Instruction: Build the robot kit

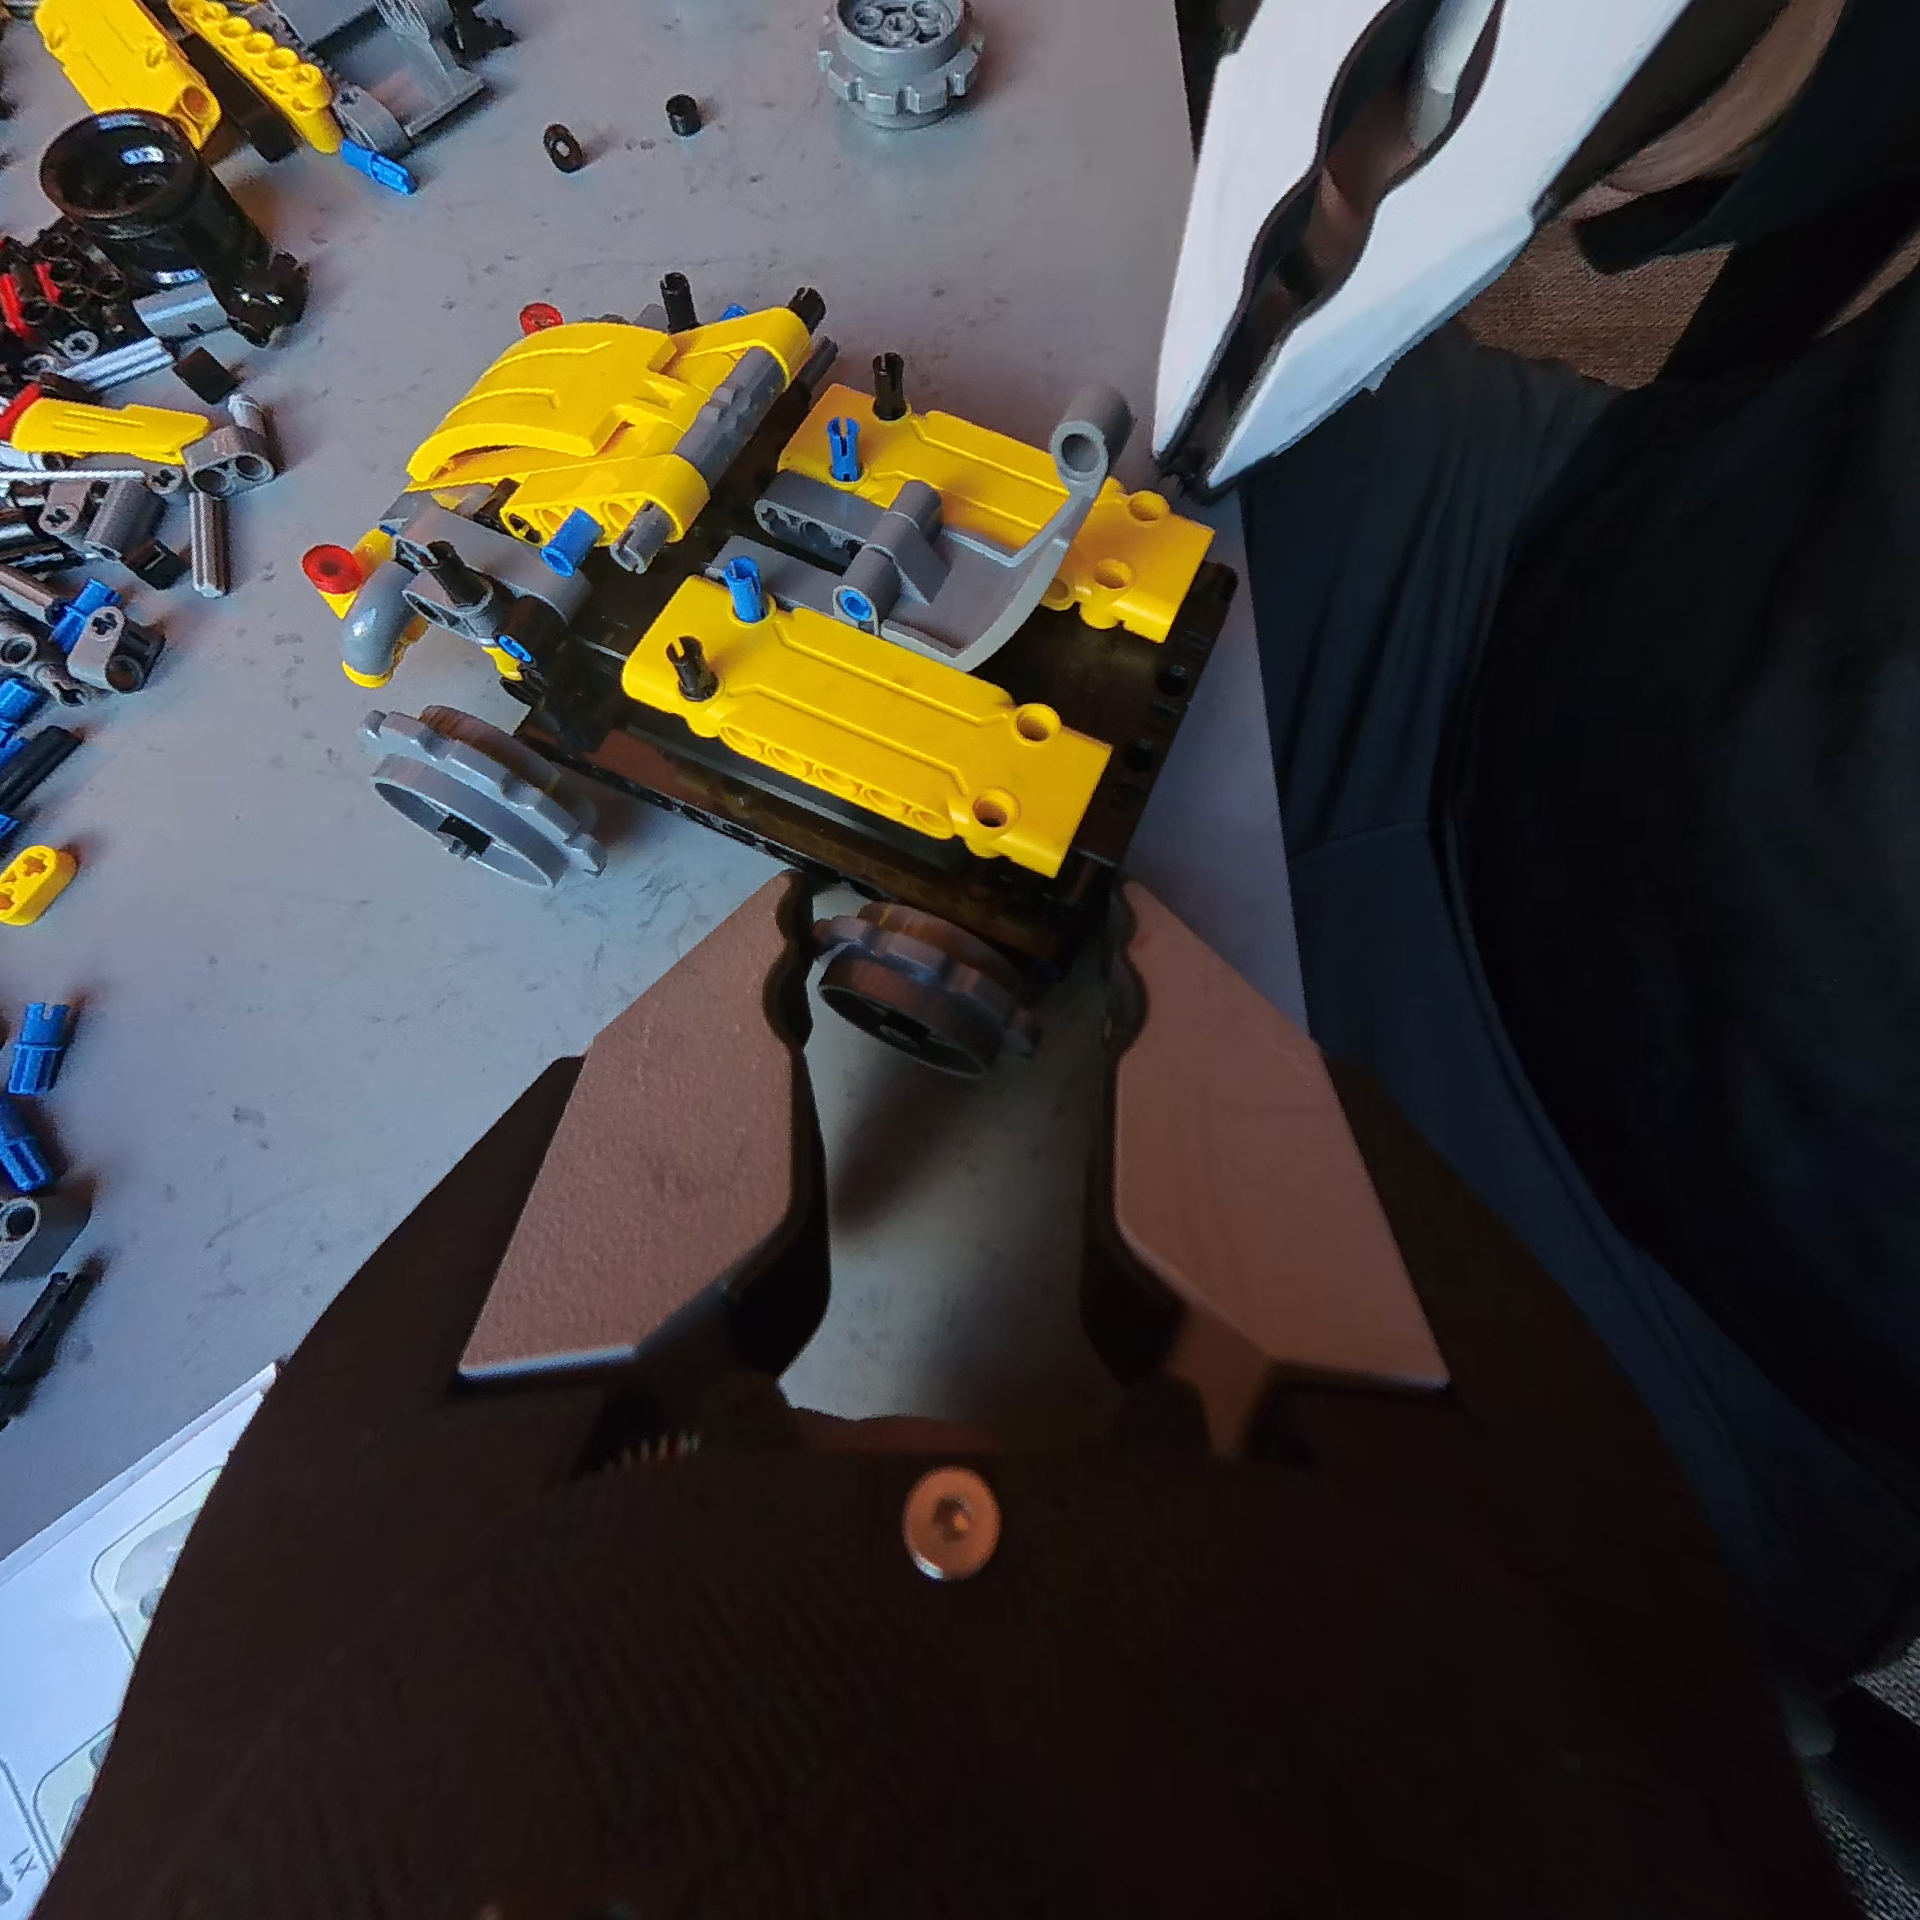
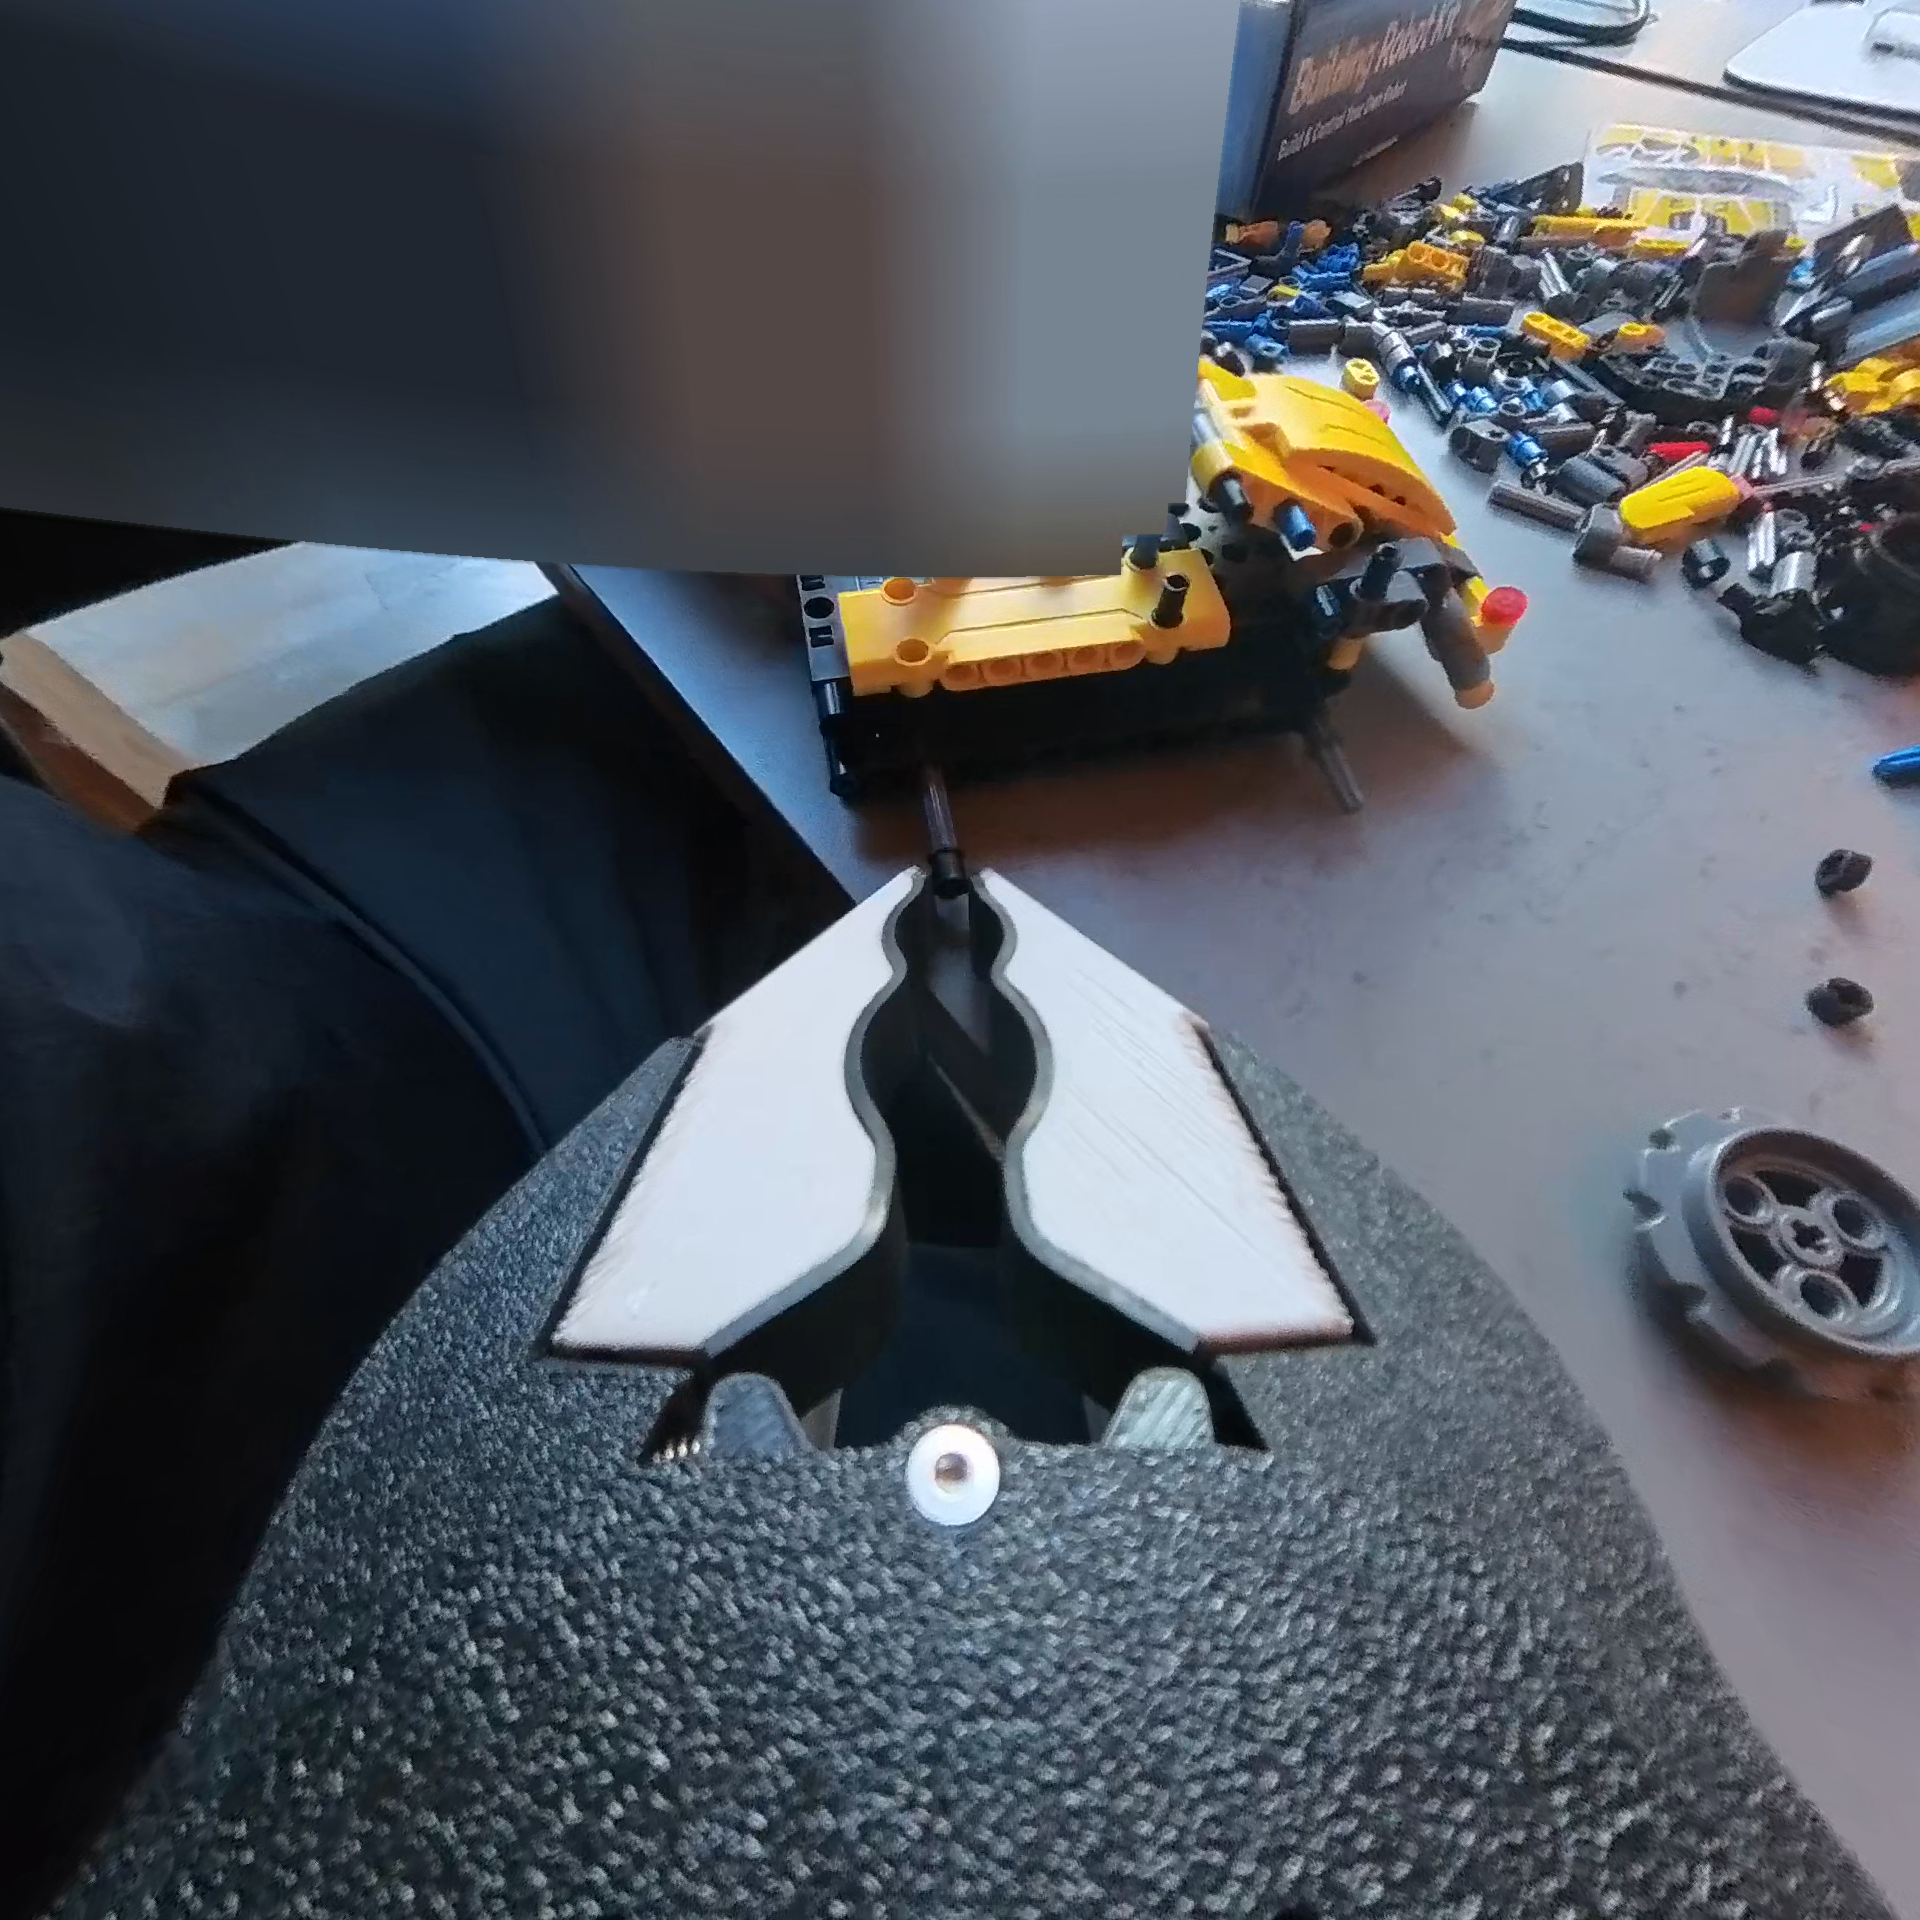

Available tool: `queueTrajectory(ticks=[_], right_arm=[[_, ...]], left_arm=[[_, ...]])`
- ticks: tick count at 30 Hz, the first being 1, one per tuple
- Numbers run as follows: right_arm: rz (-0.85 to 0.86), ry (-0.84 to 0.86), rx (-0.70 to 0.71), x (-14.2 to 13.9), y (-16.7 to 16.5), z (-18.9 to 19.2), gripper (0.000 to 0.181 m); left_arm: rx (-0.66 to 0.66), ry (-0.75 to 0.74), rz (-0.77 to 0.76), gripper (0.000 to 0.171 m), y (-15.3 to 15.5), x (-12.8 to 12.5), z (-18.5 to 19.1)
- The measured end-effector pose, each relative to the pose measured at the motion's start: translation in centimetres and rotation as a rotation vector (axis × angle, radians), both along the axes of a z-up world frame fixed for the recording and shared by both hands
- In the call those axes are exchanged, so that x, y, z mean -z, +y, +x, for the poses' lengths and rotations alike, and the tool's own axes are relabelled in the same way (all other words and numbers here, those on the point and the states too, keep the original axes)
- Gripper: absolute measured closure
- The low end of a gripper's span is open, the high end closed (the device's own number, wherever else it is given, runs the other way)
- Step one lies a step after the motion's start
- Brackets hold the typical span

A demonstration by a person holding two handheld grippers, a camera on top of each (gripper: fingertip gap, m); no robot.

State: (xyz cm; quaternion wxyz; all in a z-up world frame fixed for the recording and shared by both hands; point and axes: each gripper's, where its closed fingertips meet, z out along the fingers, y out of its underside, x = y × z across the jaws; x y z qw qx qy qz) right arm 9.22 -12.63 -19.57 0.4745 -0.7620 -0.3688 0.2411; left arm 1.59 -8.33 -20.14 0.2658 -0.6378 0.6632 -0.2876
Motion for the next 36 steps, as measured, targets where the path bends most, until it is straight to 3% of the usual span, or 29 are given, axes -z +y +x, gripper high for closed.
queueTrajectory(ticks=[6, 24, 27, 31, 36], right_arm=[[0.080, -0.104, 0.014, 0.2, 0.1, 0.0, 0.175], [0.044, -0.040, -0.005, -0.1, 0.1, 0.0, 0.175], [0.014, 0.036, -0.022, -0.5, -0.2, -0.1, 0.175], [0.017, 0.239, -0.052, -3.4, -0.7, 0.2, 0.175], [0.037, 0.345, -0.087, -5.6, -1.0, 0.2, 0.175]], left_arm=[[0.000, 0.000, -0.001, 0.119, 0.0, 0.0, 0.0], [-0.004, 0.000, -0.001, 0.118, 0.1, 0.0, 0.0], [-0.004, 0.000, 0.001, 0.118, 0.0, 0.0, 0.0], [-0.005, 0.000, 0.001, 0.118, 0.0, 0.0, 0.0], [-0.006, 0.000, 0.002, 0.118, 0.0, 0.0, 0.0]])
